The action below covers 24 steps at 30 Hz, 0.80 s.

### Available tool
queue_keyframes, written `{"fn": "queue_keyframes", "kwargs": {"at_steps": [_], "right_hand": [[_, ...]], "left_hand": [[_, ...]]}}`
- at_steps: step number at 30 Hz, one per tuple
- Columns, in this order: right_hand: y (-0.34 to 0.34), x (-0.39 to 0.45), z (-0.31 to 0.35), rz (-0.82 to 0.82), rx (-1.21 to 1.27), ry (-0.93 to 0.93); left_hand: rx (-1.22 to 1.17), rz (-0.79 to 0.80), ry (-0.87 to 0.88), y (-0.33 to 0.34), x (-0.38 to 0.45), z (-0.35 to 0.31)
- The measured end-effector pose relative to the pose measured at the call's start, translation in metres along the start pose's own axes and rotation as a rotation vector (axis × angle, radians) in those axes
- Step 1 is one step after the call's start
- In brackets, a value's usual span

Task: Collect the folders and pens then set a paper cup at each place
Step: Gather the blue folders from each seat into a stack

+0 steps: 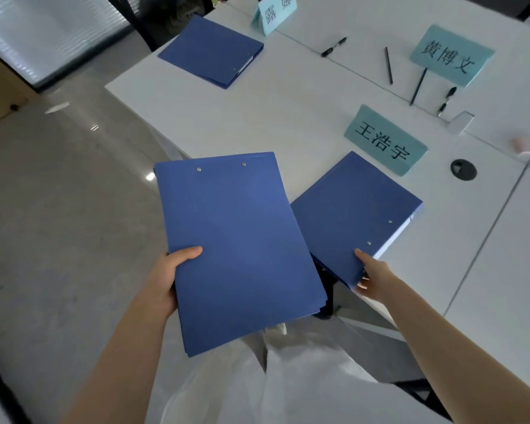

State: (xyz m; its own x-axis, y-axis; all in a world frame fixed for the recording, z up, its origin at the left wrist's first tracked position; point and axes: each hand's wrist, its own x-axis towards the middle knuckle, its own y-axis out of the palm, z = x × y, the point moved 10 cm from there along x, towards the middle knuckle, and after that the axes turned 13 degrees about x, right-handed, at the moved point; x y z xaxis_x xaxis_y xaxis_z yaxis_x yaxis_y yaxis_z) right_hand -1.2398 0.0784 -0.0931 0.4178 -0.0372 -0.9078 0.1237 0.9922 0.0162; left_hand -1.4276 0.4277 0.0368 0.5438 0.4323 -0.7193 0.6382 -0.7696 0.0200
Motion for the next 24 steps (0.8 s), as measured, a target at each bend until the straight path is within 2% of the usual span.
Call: {"fn": "queue_keyframes", "kwargs": {"at_steps": [3,7,10,14,18,24], "right_hand": [[0.001,-0.001,0.016,0.004,0.053,-0.149],[0.011,-0.016,0.040,0.074,0.281,-0.265],[0.023,-0.033,0.051,0.125,0.484,-0.206],[0.052,-0.061,0.056,0.310,0.687,-0.090],[0.080,-0.083,0.051,0.475,0.627,-0.031],[0.119,-0.107,0.026,0.564,0.175,-0.043]], "left_hand": [[0.019,-0.006,0.002,-0.008,0.004,-0.005],[0.024,-0.019,0.013,-0.020,0.005,-0.010],[0.004,-0.031,0.022,-0.028,0.004,-0.010],[-0.025,-0.059,0.025,-0.038,0.002,-0.008],[-0.057,-0.079,0.012,-0.043,0.000,-0.003],[-0.108,-0.148,-0.012,-0.060,-0.008,0.004]]}}
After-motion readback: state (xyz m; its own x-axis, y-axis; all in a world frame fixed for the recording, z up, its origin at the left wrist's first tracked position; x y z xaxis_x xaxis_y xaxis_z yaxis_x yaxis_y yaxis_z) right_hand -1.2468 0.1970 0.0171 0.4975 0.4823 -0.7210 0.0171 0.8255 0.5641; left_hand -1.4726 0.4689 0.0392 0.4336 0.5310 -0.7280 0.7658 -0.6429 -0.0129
